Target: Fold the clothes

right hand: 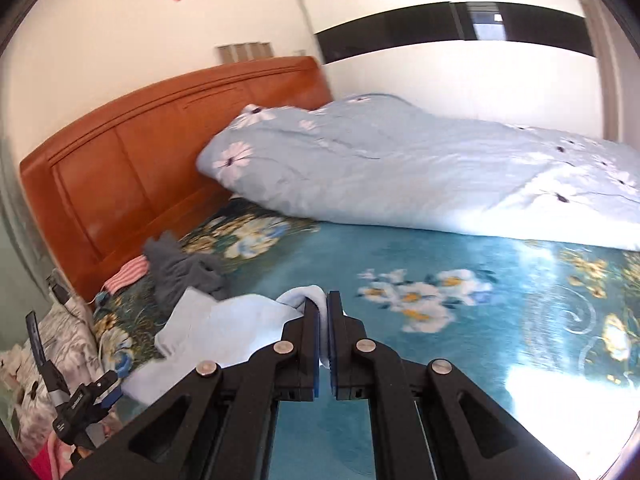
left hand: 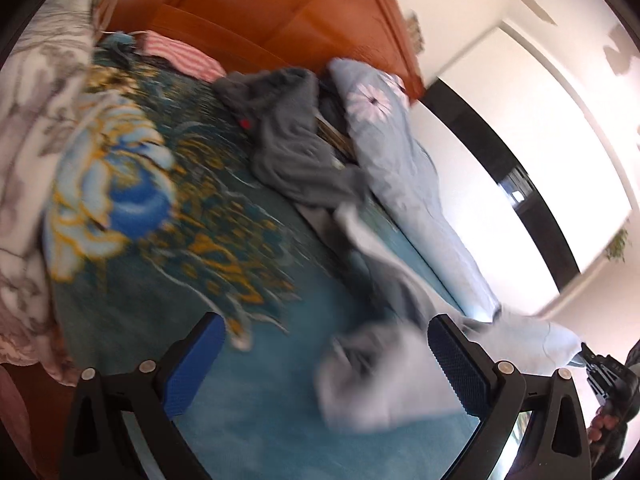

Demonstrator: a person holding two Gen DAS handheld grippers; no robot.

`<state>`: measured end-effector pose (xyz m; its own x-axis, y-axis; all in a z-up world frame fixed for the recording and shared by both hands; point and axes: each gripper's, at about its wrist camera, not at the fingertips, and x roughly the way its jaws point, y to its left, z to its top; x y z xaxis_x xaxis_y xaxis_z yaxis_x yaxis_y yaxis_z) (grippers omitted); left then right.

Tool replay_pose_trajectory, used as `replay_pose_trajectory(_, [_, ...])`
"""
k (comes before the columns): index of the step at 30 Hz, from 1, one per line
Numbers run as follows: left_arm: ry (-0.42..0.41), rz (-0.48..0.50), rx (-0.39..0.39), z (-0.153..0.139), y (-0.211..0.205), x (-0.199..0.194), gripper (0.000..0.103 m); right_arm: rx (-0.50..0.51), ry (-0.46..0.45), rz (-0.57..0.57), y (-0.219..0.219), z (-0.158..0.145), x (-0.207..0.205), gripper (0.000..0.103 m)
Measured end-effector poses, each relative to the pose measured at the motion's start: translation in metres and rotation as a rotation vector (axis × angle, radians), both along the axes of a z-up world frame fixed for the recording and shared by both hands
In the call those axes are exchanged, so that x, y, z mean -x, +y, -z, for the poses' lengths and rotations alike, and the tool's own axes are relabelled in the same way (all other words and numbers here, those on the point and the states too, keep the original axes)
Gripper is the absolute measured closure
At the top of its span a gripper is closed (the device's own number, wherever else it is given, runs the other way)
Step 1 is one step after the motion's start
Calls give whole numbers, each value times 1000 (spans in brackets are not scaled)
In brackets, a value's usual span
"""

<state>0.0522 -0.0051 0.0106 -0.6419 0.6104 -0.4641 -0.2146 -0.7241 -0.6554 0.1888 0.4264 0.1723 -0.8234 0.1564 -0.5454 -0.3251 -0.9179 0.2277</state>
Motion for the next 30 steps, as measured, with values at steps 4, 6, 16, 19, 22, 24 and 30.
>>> replay_pose_trajectory(4, [-11, 130, 25, -6, 50, -17, 0, -53, -69, 142, 50, 1, -49, 100])
replay_pose_trajectory(6, [-10, 191, 29, -12, 75, -25, 0, -79, -103, 214, 74, 2, -73, 100])
replay_pose_trajectory(16, [48, 475, 209, -43, 199, -65, 0, -44, -163, 338, 118, 54, -135, 94])
replay_pose_trajectory(19, [10, 552, 241, -38, 232, -57, 0, -81, -159, 369, 109, 60, -156, 56])
replay_pose_trajectory(22, [-35, 627, 241, -32, 262, -45, 0, -95, -111, 399, 98, 64, -183, 40])
replay_pose_trajectory(24, [-72, 665, 189, -29, 279, -37, 1, -43, -107, 384, 93, 74, -195, 40])
replay_pose_trajectory(30, [-220, 665, 120, -10, 311, -8, 7, 180, -79, 212, 78, 119, -186, 40])
